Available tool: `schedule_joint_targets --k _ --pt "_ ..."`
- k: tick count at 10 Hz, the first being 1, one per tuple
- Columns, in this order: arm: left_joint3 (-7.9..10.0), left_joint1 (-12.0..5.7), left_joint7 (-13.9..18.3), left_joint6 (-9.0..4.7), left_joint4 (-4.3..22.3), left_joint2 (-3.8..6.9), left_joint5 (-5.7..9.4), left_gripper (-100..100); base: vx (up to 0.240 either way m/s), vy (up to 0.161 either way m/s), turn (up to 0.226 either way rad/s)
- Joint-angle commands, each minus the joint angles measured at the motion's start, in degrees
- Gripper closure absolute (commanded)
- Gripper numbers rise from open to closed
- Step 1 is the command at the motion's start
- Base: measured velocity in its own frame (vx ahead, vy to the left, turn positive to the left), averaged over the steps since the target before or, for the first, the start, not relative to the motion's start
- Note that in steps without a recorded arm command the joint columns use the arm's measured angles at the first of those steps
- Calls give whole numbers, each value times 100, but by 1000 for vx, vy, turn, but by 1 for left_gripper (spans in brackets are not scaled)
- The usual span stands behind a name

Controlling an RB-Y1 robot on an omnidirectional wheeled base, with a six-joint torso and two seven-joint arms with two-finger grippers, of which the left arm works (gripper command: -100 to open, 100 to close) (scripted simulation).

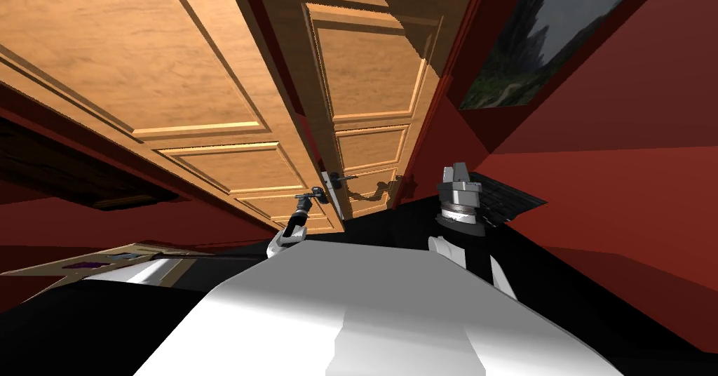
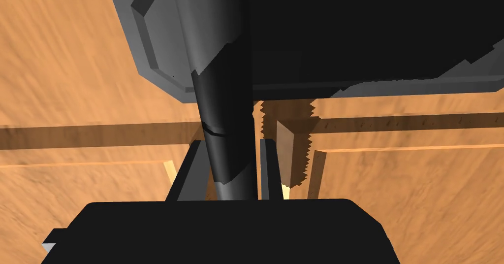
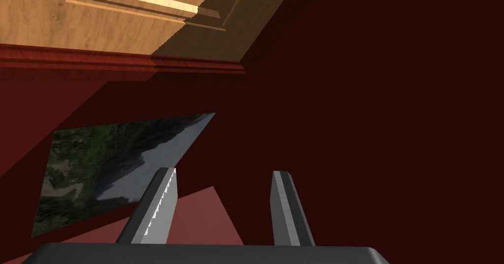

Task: Pull the door open

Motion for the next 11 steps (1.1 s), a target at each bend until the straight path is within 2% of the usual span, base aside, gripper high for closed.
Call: schedule_joint_targets --k 1,7,8,9,10,11 --pt "-112 96 135 -91 23 127 19 100 -204 89 -232" --pt "-437 378 659 -490 95 737 119 100 -218 84 -246" --pt "-481 415 729 -544 105 818 132 100 -253 104 -262" --pt "-426 394 674 -490 101 776 129 100 -108 44 -71" --pt "-517 558 800 -654 65 899 132 100 -169 36 -157" --pt "-552 638 857 -737 42 963 135 100 -255 79 -165"
